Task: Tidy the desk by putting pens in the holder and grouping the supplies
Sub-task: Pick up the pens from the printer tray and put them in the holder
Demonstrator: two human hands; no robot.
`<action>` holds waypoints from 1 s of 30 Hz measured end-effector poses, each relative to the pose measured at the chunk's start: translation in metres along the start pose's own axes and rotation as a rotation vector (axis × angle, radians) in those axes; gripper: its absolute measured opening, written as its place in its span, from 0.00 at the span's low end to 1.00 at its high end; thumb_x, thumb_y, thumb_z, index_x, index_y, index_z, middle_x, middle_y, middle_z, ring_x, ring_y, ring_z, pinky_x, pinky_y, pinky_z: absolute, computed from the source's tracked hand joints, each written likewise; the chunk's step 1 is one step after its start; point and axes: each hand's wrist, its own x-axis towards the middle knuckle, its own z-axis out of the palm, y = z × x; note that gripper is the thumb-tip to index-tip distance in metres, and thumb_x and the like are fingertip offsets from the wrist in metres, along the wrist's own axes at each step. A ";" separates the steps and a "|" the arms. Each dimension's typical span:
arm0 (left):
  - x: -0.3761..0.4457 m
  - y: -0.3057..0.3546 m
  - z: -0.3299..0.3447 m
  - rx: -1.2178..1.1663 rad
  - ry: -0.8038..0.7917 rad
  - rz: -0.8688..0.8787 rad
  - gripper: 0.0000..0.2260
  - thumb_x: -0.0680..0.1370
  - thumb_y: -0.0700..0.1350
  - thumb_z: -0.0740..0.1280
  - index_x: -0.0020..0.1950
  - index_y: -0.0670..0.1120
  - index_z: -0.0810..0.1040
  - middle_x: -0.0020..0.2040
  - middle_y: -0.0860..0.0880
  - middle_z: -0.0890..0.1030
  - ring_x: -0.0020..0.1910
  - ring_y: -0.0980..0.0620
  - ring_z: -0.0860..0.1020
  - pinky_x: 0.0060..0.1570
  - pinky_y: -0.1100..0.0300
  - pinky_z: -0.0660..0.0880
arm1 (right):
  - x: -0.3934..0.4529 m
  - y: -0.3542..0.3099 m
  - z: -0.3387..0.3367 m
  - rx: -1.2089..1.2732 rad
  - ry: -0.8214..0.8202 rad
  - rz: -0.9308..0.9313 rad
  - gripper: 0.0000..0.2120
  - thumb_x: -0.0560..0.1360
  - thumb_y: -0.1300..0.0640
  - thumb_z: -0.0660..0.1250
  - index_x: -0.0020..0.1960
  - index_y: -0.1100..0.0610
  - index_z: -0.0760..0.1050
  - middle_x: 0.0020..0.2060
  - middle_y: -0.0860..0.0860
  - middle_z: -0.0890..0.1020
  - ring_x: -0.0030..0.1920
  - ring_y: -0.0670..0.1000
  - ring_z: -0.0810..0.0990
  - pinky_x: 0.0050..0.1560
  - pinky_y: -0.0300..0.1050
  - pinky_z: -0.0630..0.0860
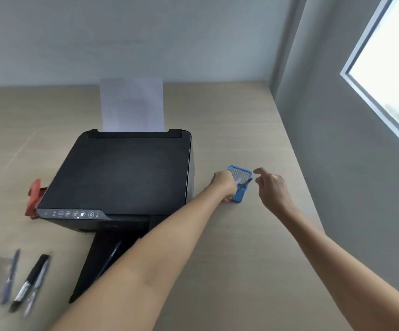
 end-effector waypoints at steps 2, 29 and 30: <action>-0.014 -0.005 0.001 -0.019 0.081 0.098 0.15 0.80 0.45 0.61 0.61 0.37 0.74 0.58 0.36 0.78 0.53 0.38 0.79 0.48 0.51 0.76 | -0.015 0.002 -0.002 0.023 0.018 0.012 0.14 0.75 0.68 0.60 0.59 0.61 0.75 0.39 0.61 0.85 0.40 0.63 0.81 0.42 0.51 0.76; -0.115 -0.387 -0.018 0.379 0.299 0.023 0.12 0.77 0.40 0.63 0.61 0.40 0.71 0.59 0.42 0.76 0.57 0.44 0.76 0.53 0.54 0.75 | -0.236 -0.238 0.186 -0.211 -0.541 -0.529 0.11 0.73 0.52 0.65 0.54 0.53 0.72 0.49 0.52 0.76 0.48 0.55 0.74 0.49 0.48 0.77; -0.114 -0.388 -0.018 0.409 0.304 0.015 0.12 0.78 0.38 0.62 0.61 0.39 0.70 0.59 0.41 0.76 0.58 0.44 0.75 0.54 0.55 0.74 | -0.237 -0.240 0.189 -0.242 -0.551 -0.515 0.11 0.72 0.52 0.65 0.53 0.53 0.72 0.48 0.52 0.76 0.48 0.55 0.74 0.48 0.49 0.77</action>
